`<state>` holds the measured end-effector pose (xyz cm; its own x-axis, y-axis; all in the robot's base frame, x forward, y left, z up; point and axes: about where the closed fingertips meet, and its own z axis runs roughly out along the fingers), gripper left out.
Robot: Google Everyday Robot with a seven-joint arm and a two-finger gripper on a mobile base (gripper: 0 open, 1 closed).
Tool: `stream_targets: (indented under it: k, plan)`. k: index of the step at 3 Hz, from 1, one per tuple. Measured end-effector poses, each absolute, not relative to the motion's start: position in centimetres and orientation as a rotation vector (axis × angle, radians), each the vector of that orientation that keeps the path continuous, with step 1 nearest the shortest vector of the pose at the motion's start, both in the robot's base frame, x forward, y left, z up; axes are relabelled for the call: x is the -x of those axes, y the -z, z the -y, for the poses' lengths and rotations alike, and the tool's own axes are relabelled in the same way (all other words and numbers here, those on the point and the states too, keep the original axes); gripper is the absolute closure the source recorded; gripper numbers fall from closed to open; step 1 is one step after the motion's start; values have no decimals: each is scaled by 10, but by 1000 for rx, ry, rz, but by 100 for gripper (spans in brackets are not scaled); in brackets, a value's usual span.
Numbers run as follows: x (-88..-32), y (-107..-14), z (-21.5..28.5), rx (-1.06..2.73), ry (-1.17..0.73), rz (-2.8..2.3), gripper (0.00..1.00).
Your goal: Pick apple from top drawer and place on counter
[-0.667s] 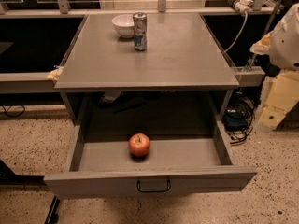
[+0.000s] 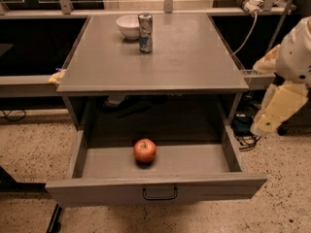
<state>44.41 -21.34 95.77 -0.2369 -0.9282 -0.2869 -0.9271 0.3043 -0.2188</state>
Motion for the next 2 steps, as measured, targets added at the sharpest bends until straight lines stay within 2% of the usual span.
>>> stream_targets:
  k: [2]
  plan:
    - [-479,-841,155,1496,-399,-2089,64]
